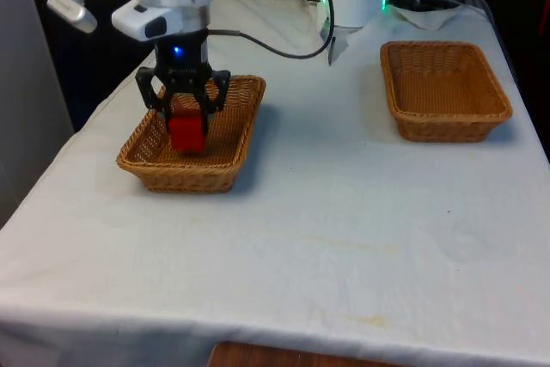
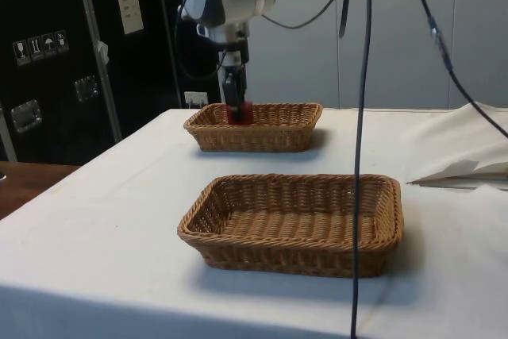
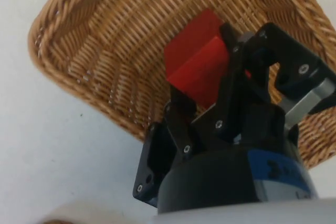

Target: Pick up the red cube and place it into the right basket.

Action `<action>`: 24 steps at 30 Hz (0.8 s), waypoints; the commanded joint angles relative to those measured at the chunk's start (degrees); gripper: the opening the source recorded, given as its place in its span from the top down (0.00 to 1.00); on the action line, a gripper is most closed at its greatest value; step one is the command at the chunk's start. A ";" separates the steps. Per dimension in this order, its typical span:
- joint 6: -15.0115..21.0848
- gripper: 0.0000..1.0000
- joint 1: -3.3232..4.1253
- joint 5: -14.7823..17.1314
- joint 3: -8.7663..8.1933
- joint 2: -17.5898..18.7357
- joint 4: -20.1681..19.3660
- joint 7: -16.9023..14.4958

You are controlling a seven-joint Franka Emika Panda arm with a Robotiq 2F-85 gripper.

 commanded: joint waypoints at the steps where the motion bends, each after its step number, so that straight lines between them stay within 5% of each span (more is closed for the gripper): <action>1: 0.34 0.96 -0.57 0.69 0.46 0.40 0.29 -0.57; 9: -0.11 0.88 -0.29 1.95 -0.17 1.26 0.63 -1.20; 13: -0.17 0.51 -0.23 1.95 -0.23 1.26 0.63 -1.26; 14: -0.17 0.33 -0.23 1.95 -0.23 1.26 0.63 -1.20; 17: -0.11 0.04 -0.06 1.78 -0.40 1.38 0.57 -0.97; 24: -0.23 0.00 -0.23 1.95 -0.29 1.26 0.63 -1.20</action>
